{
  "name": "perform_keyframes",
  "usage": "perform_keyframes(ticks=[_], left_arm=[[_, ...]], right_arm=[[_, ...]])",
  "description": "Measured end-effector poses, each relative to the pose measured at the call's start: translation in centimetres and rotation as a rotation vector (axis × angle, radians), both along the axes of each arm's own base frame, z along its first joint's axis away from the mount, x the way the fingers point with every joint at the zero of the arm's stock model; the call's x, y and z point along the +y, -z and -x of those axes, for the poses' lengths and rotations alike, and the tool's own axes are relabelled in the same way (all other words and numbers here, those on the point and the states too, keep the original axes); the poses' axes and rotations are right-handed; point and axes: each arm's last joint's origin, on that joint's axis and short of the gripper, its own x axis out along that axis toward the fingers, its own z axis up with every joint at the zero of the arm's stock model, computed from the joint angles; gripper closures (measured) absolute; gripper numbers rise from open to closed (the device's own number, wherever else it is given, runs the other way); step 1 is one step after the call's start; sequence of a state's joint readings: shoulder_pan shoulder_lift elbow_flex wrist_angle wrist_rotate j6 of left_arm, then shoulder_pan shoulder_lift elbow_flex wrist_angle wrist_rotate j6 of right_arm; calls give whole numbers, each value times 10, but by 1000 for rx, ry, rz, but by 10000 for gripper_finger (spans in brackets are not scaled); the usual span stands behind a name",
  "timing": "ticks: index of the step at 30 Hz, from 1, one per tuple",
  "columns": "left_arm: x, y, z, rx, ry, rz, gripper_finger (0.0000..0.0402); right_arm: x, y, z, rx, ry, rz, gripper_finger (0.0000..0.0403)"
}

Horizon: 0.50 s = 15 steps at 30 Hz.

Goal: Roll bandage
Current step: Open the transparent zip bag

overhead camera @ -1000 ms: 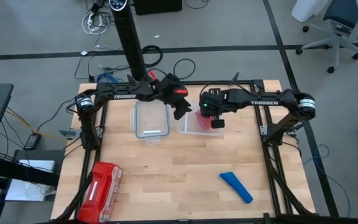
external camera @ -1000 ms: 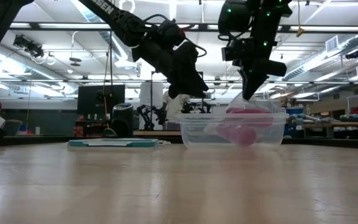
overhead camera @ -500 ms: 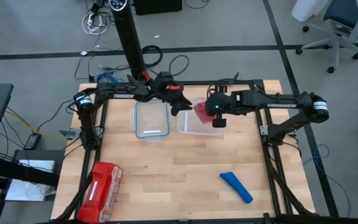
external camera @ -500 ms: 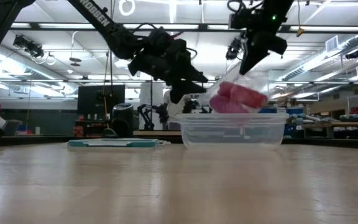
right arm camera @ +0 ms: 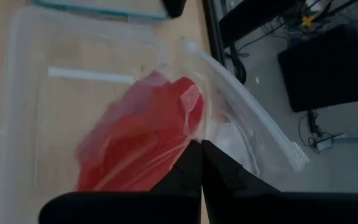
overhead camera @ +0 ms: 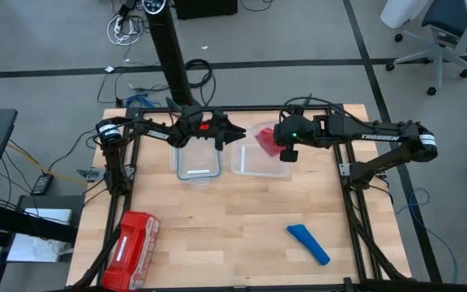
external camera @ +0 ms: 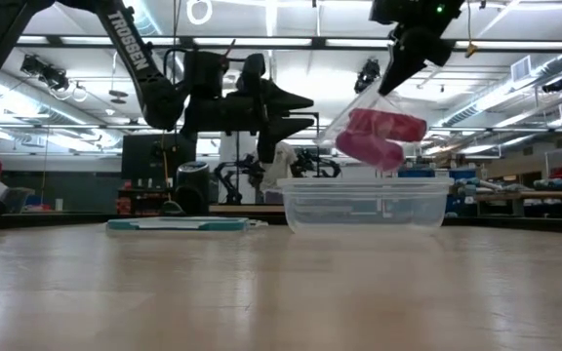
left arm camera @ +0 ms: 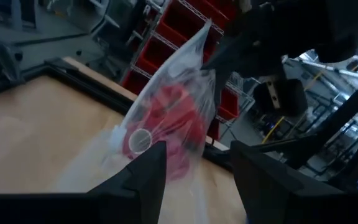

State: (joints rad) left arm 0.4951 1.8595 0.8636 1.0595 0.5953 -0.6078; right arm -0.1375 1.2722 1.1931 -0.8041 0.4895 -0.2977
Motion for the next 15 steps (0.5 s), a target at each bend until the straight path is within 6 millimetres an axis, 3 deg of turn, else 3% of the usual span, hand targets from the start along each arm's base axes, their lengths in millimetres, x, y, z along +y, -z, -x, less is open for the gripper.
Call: perform_keyframes(ticks=[15], left_arm=[[0,14,-1,120,-55,-47,218]], right_arm=[[9,-7,-6,-93,-14,26,403]])
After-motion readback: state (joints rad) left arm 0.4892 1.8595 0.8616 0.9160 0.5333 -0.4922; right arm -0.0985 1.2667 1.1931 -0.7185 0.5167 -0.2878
